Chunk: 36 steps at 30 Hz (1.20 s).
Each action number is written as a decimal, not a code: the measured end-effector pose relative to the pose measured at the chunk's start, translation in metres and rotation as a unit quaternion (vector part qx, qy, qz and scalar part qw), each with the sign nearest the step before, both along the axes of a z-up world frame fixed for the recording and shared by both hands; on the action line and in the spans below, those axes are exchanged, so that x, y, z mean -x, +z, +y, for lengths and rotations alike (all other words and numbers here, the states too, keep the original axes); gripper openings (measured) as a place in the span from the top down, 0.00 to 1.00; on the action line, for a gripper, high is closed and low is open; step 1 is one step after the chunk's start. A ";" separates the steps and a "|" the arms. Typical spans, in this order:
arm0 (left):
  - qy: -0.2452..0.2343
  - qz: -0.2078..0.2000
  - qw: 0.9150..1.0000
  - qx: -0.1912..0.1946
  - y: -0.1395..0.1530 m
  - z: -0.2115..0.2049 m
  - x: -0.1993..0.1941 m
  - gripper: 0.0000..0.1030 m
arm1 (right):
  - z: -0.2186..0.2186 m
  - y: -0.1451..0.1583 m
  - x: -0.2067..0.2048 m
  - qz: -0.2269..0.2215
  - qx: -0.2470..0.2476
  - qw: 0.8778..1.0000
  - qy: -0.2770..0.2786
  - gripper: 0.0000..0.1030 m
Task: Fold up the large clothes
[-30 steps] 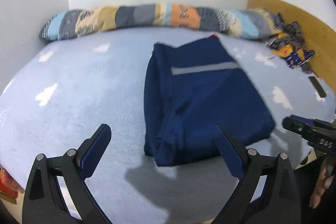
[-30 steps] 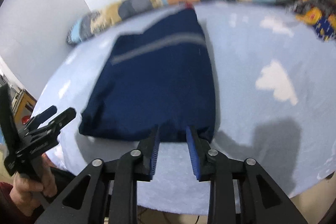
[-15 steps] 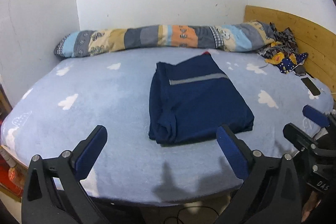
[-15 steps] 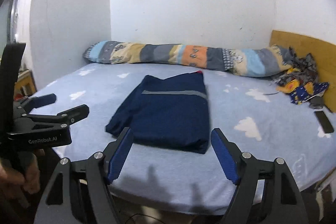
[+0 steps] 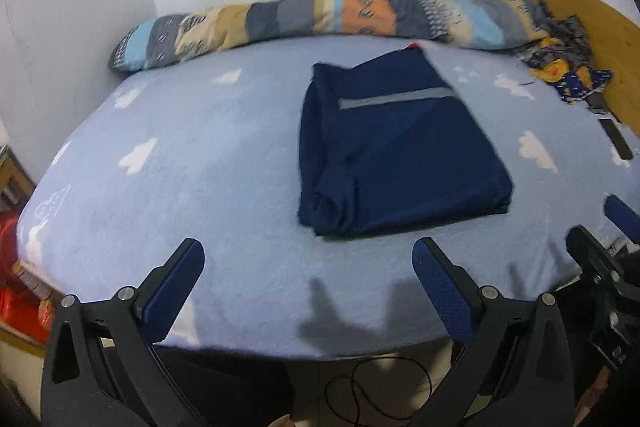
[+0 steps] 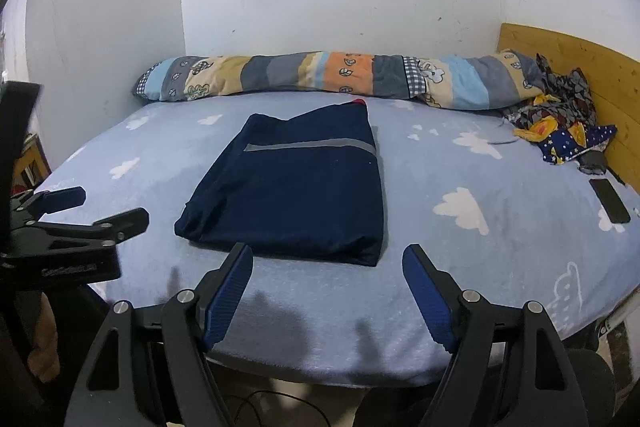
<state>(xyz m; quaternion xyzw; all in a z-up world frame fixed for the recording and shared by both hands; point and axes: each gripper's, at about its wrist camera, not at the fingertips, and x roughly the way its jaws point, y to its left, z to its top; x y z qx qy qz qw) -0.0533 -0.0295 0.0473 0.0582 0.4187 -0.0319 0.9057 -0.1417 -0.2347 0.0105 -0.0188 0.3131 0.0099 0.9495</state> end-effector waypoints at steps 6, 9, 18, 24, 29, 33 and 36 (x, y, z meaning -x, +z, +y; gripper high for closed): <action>0.001 0.011 1.000 0.007 -0.002 0.004 -0.003 0.00 | 0.000 -0.001 -0.001 0.002 -0.001 1.000 0.003 0.23; -0.006 0.010 1.000 0.001 -0.002 0.003 -0.002 0.00 | 0.000 0.000 -0.001 0.003 -0.001 1.000 0.001 0.23; -0.012 0.001 0.999 -0.031 0.001 -0.004 0.001 0.00 | 0.001 -0.001 -0.003 0.006 -0.003 1.000 0.005 0.22; -0.014 -0.004 0.998 -0.053 0.001 -0.008 0.003 0.00 | 0.001 -0.002 -0.005 0.007 -0.003 1.000 0.005 0.22; -0.019 -0.001 0.999 -0.050 0.001 -0.009 0.004 0.00 | 0.002 -0.002 -0.005 0.009 -0.004 1.000 0.004 0.22; -0.024 0.002 0.999 -0.047 0.000 -0.010 0.004 0.00 | 0.003 -0.002 -0.005 0.009 -0.004 1.000 0.004 0.22; -0.026 0.002 0.999 -0.047 0.000 -0.010 0.004 0.00 | 0.004 -0.002 -0.005 0.010 -0.004 1.000 0.003 0.22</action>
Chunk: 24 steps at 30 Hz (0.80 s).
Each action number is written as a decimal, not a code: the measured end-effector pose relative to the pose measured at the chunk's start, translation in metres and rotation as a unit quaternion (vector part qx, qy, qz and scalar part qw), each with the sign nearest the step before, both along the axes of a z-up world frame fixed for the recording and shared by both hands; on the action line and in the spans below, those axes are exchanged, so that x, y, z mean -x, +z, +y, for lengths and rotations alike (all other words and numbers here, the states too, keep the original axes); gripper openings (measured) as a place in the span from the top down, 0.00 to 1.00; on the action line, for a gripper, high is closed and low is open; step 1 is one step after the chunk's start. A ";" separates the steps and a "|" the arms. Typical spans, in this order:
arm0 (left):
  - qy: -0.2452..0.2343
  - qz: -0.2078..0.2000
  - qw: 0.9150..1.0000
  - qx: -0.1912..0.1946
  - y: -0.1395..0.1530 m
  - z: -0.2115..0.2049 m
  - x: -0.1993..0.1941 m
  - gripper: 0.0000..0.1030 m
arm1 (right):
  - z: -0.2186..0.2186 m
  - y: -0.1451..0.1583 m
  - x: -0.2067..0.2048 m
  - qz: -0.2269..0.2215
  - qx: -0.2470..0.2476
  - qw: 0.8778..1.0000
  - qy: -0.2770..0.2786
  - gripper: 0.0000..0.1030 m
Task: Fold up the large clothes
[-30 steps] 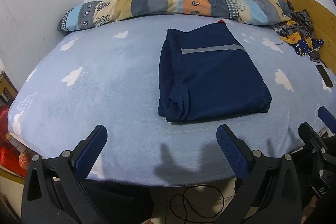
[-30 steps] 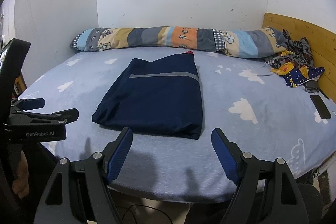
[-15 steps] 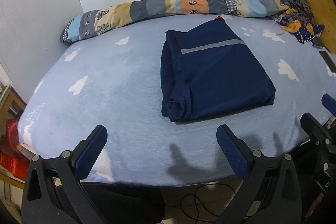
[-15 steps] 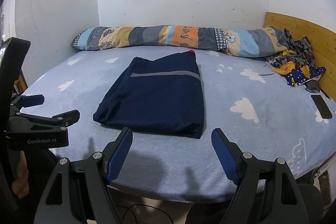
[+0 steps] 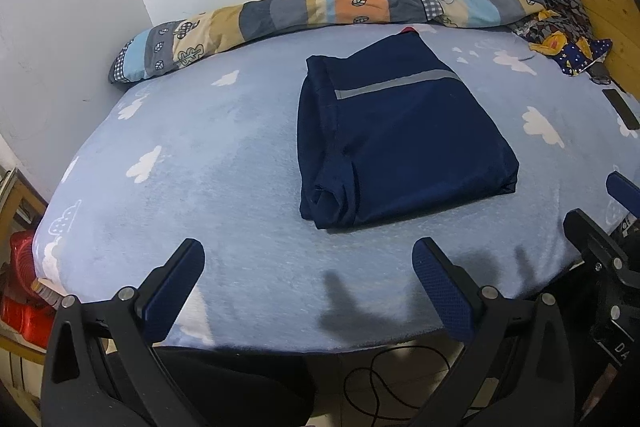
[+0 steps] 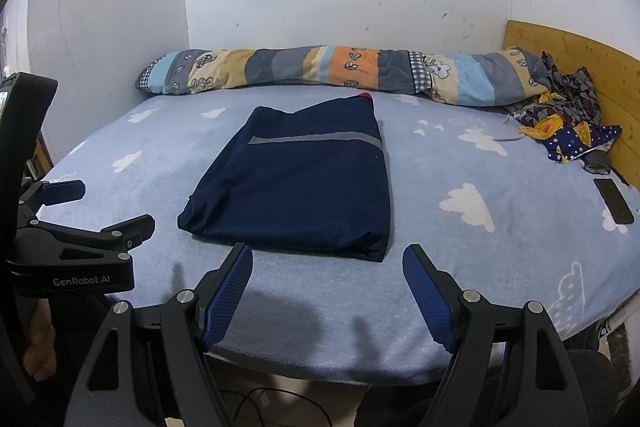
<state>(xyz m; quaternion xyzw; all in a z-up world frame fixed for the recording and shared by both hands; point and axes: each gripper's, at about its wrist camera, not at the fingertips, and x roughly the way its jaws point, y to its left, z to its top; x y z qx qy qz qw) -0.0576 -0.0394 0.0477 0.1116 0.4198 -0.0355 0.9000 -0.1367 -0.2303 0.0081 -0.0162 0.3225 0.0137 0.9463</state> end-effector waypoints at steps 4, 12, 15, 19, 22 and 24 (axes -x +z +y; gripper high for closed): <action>0.000 0.001 1.000 0.002 0.000 -0.001 0.000 0.00 | 0.001 -0.001 0.000 0.002 0.001 1.000 0.000 0.22; 0.000 0.012 1.000 0.012 -0.001 0.001 -0.002 0.00 | 0.002 -0.003 -0.002 0.007 0.002 1.000 0.003 0.22; -0.001 0.015 1.000 0.012 -0.002 0.001 -0.003 0.00 | 0.003 -0.004 -0.002 0.009 0.002 1.000 0.003 0.22; -0.003 0.017 1.000 0.014 -0.003 0.001 -0.003 0.00 | 0.002 -0.006 -0.003 0.012 0.003 1.000 0.003 0.22; -0.002 0.019 1.000 0.015 -0.003 0.002 -0.003 0.00 | 0.001 -0.006 -0.003 0.013 0.002 1.000 0.004 0.22; -0.004 0.019 1.000 0.017 -0.003 0.002 -0.003 0.00 | 0.001 -0.006 -0.003 0.012 0.002 1.000 0.004 0.22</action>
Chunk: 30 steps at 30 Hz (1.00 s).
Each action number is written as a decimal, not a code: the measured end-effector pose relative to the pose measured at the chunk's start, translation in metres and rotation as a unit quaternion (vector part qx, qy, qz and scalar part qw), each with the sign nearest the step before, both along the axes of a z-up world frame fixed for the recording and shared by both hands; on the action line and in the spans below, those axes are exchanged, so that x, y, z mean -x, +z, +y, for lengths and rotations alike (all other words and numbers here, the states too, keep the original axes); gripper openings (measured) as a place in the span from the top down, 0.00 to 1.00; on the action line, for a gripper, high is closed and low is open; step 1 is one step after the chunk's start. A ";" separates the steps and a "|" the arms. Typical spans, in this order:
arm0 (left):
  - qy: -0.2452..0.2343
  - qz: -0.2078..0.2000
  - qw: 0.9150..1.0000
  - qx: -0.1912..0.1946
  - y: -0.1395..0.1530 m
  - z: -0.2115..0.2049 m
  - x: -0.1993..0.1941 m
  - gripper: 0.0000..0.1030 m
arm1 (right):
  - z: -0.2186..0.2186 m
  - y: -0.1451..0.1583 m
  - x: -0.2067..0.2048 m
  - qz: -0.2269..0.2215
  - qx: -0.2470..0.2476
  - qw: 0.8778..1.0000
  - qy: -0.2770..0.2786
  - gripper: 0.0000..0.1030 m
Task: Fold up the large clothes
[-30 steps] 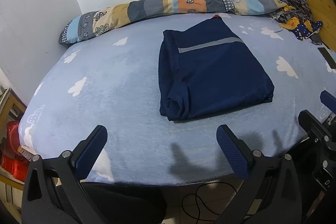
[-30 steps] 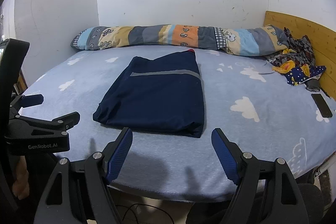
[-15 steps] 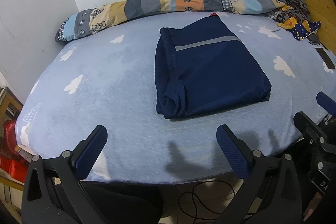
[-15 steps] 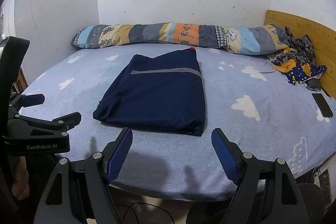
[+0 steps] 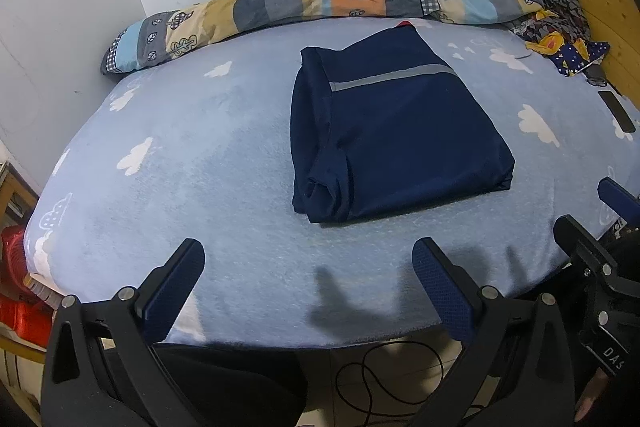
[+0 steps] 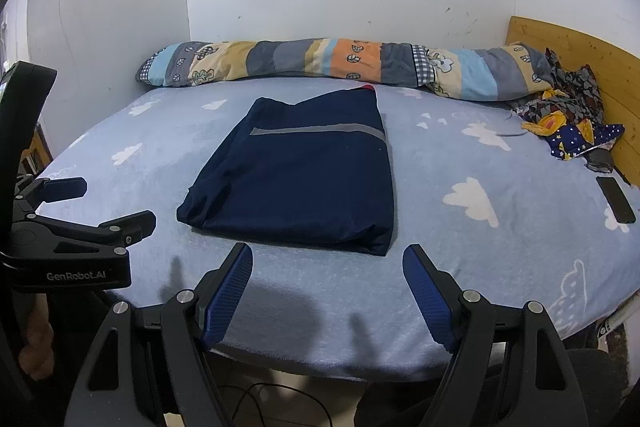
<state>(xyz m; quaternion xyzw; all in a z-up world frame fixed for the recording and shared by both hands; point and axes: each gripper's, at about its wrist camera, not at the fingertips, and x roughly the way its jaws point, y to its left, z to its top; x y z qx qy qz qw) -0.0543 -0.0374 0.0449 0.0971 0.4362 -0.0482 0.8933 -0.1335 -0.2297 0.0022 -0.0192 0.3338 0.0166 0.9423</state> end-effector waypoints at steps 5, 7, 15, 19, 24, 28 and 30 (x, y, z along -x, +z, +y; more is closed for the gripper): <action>0.001 0.004 1.000 0.004 -0.001 0.001 0.000 0.00 | 0.000 0.000 -0.001 0.002 0.001 1.000 0.001 0.22; 0.001 0.003 1.000 0.003 -0.001 0.001 0.000 0.00 | 0.000 0.000 -0.001 0.002 0.002 1.000 0.001 0.22; 0.001 0.006 1.000 0.000 -0.001 0.001 0.001 0.00 | 0.001 0.001 0.001 0.002 0.002 1.000 -0.002 0.22; 0.000 0.008 1.000 0.002 -0.002 0.002 0.000 0.00 | 0.001 0.001 0.000 0.004 0.002 1.000 -0.002 0.22; 0.001 0.010 1.000 0.000 -0.003 0.002 -0.001 0.00 | 0.002 0.000 0.000 0.005 0.000 1.000 -0.001 0.22; 0.001 0.008 1.000 -0.002 -0.003 0.002 0.000 0.00 | 0.002 0.000 0.000 0.005 0.002 1.000 -0.002 0.22; 0.001 0.009 1.000 -0.002 -0.003 0.001 0.000 0.00 | 0.002 0.000 0.000 0.006 0.003 1.000 -0.003 0.22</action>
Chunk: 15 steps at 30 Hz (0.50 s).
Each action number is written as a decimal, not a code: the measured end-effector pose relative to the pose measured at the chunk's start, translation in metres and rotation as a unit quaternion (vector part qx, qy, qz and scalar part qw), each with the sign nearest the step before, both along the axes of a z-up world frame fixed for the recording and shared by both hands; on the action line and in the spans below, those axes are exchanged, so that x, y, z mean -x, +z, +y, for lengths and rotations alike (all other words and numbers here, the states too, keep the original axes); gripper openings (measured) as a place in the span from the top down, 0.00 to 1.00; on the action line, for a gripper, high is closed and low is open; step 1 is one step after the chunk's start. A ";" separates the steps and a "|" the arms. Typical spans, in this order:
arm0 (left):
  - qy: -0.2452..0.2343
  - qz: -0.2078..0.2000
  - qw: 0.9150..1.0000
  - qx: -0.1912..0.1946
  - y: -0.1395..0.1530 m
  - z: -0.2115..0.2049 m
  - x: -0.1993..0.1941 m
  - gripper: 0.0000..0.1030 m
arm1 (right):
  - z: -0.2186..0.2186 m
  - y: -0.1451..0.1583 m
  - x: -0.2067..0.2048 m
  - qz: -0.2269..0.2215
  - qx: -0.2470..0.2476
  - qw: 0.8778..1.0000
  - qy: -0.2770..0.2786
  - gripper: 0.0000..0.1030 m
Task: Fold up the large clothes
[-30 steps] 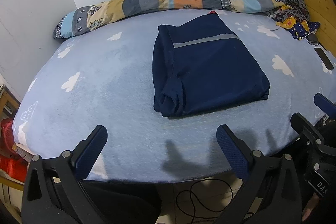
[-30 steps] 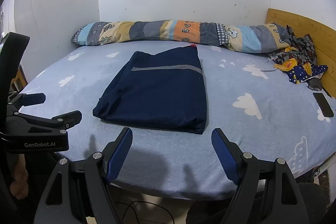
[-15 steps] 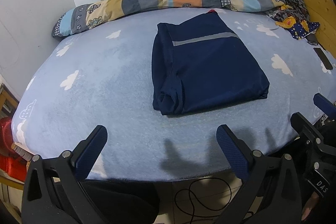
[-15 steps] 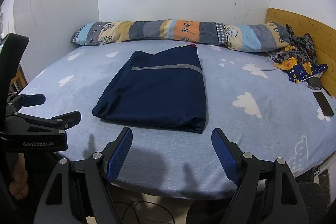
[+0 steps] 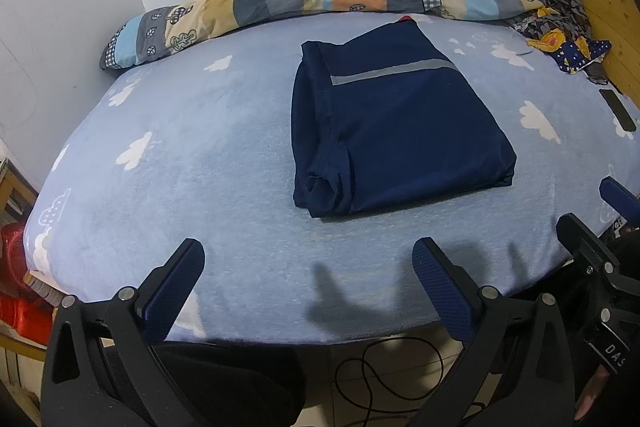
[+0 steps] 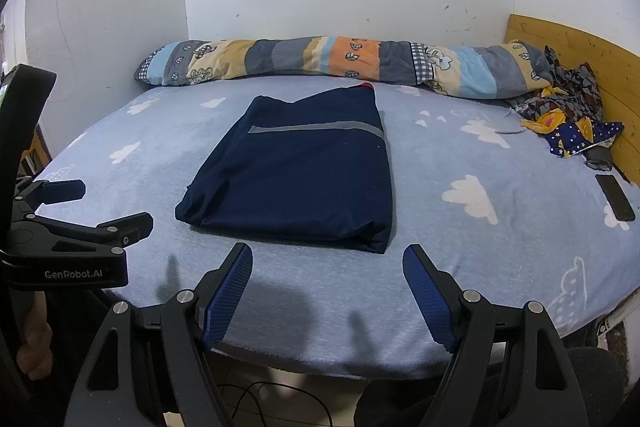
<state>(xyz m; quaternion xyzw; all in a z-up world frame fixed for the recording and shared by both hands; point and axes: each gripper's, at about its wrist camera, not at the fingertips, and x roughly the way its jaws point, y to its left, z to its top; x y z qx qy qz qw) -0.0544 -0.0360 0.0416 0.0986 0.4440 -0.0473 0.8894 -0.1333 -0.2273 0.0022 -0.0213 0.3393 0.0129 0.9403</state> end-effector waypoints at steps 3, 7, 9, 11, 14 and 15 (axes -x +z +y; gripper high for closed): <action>0.001 0.000 1.000 -0.001 0.000 0.000 0.000 0.00 | 0.000 -0.001 -0.001 0.002 0.000 1.000 0.000 0.22; 0.002 0.005 1.000 0.003 -0.001 0.004 -0.002 0.00 | 0.000 -0.001 -0.002 0.003 0.000 1.000 -0.001 0.22; 0.004 0.009 1.000 0.005 -0.001 0.005 -0.003 0.00 | 0.000 0.000 -0.002 0.002 -0.002 1.000 -0.001 0.22; 0.004 0.010 1.000 0.006 -0.002 0.007 -0.004 0.00 | 0.000 0.000 -0.002 0.002 0.000 1.000 -0.001 0.22; 0.008 0.012 1.000 0.012 -0.001 0.012 -0.004 0.00 | 0.000 0.000 -0.002 0.001 -0.002 1.000 0.001 0.22; 0.010 0.014 1.000 0.014 -0.001 0.014 -0.005 0.00 | 0.001 0.000 -0.002 0.001 -0.001 1.000 0.001 0.22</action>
